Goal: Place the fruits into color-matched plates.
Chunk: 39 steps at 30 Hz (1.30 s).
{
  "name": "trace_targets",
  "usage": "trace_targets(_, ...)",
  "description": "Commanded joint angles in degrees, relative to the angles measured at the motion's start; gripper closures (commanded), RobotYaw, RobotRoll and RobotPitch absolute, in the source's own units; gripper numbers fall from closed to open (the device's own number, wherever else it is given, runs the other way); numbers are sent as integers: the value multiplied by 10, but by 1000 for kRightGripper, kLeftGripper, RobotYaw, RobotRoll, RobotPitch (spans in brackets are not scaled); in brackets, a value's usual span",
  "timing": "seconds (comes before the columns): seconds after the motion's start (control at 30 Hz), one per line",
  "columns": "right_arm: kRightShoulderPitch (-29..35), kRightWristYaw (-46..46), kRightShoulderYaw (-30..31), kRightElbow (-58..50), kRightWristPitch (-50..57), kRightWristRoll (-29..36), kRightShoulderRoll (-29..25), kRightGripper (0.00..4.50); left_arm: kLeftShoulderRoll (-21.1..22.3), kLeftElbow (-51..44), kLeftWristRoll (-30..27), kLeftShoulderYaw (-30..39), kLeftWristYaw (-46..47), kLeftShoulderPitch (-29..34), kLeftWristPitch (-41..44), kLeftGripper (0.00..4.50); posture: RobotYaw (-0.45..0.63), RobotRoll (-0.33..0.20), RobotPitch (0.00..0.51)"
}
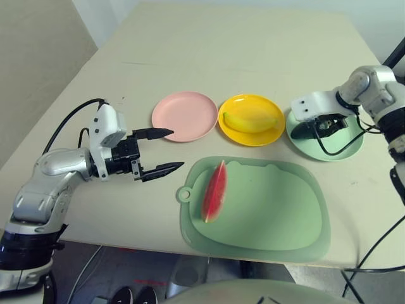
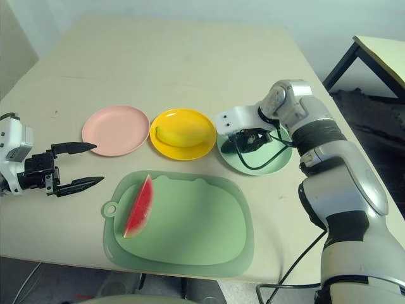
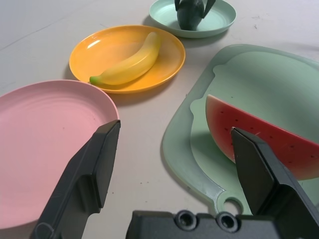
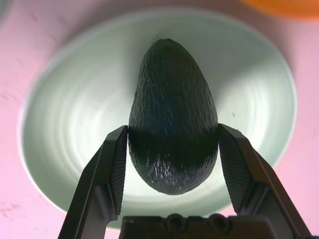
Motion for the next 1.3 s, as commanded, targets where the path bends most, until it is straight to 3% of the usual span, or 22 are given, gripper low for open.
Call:
trace_targets(0.03, -8, -8, -2, 35, -11, -22, 9, 1567, 8, -15, -1, 7, 1, 11, 9, 0, 132, 0, 120)
trace_targets(0.33, 1, 35, -29, 47, -29, -12, 16, 1567, 7, -13, 5, 2, 3, 8, 8, 0, 121, 0, 121)
trace_targets(0.5, 7, 64, -52, 28, -31, 3, 11, 32, 5, -3, 13, -6, -2, 0, 0, 0, 110, 0, 121)
trace_targets(0.73, 26, 136, -103, -85, 11, 62, -12, 32, 9, 17, 30, -17, -17, -22, -18, 0, 105, 0, 128)
trace_targets(0.87, 59, 168, -129, -251, 166, 187, -38, 32, 18, 36, 59, -25, -33, -37, -54, 0, 131, 0, 144)
trace_targets(0.97, 96, 168, -184, -402, 384, 310, -44, 32, 20, 52, 85, -39, -41, -58, -87, 0, 147, 0, 145)
trace_targets(1.1, 205, 121, -277, -622, 664, 444, -31, 32, 19, 58, 117, -63, -50, -81, -124, 0, 154, 0, 147)
trace_targets(1.2, 310, 63, -318, -744, 734, 492, -31, 32, 23, 67, 133, -76, -60, -98, -147, 0, 150, 0, 152)
trace_targets(1.3, 396, -53, -386, -791, 746, 517, 45, 32, 21, 88, 145, -87, -70, -124, -166, 0, 152, 0, 153)
